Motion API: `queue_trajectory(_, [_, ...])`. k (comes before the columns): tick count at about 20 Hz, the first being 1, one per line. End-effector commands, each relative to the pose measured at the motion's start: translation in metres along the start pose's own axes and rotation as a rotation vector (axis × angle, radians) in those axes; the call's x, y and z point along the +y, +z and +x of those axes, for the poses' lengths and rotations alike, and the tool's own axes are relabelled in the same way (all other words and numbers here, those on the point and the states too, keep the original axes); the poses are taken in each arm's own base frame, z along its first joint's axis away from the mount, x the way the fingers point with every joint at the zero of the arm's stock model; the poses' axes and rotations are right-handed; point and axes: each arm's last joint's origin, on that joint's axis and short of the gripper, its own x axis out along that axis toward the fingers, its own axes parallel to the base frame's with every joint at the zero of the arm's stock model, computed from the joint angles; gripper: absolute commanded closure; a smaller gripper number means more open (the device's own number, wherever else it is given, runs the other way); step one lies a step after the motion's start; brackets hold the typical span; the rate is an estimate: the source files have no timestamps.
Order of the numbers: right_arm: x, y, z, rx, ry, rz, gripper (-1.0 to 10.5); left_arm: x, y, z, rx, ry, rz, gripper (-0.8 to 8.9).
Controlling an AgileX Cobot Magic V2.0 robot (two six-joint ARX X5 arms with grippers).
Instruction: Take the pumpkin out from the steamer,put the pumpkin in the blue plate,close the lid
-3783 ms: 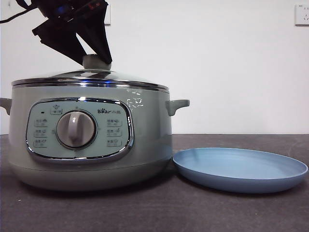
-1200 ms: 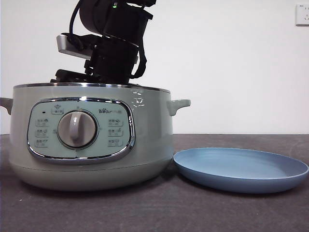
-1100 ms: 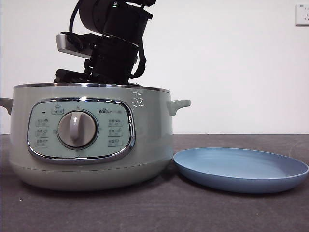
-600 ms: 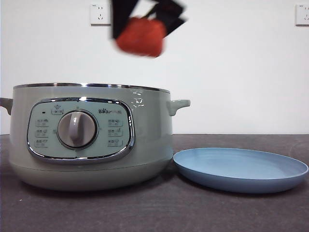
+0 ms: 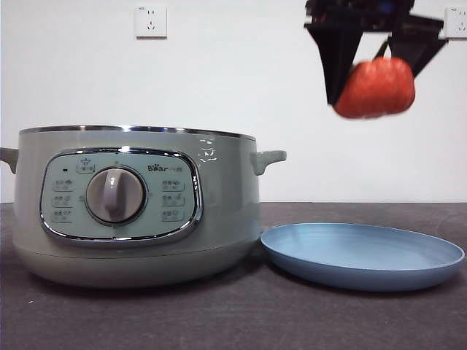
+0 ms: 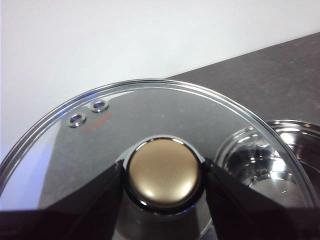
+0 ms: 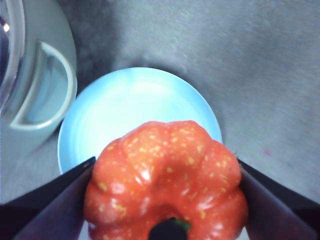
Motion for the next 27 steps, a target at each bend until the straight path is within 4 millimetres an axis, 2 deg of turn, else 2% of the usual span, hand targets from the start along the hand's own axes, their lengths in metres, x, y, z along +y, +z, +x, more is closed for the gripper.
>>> queue_trajectory(1, [0.010, -0.016, 0.026, -0.025, 0.013, 0.010, 9.6, 0.002, 0.008, -0.003, -0.062, 0.004, -0.017, 8.22])
queue_trajectory(5, [0.017, -0.036, 0.065, -0.054, 0.023, 0.004, 9.6, -0.002, 0.010, 0.004, -0.045, -0.023, -0.007, 8.22])
queue_trajectory(8, [0.019, -0.048, 0.087, -0.051, 0.078, 0.005, 9.5, -0.005, 0.011, 0.008, -0.038, -0.052, -0.002, 8.22])
queue_trajectory(10, [0.019, -0.054, 0.098, -0.030, 0.093, 0.004, 9.5, -0.006, 0.012, 0.010, -0.041, -0.070, -0.003, 8.22])
queue_trajectory(18, [0.022, -0.056, 0.128, 0.049, 0.087, -0.008, 9.3, -0.008, 0.015, 0.013, -0.055, -0.097, -0.007, 8.22])
queue_trajectory(19, [0.023, -0.057, 0.131, 0.061, 0.085, -0.008, 8.8, -0.008, 0.015, 0.013, -0.056, -0.101, -0.007, 8.22])
queue_trajectory(21, [0.023, -0.057, 0.132, 0.062, 0.082, 0.002, 6.5, -0.008, 0.015, 0.013, -0.056, -0.101, -0.007, 8.22])
queue_trajectory(23, [0.022, -0.057, 0.132, 0.062, 0.079, 0.021, 4.9, -0.008, 0.015, 0.013, -0.056, -0.102, -0.007, 8.22])
queue_trajectory(24, [0.022, -0.057, 0.132, 0.063, 0.078, 0.023, 4.5, -0.009, 0.015, 0.013, -0.056, -0.106, -0.007, 8.22])
queue_trajectory(27, [0.021, -0.057, 0.132, 0.064, 0.077, 0.025, 4.4, -0.009, 0.015, 0.013, -0.058, -0.121, -0.007, 8.22])
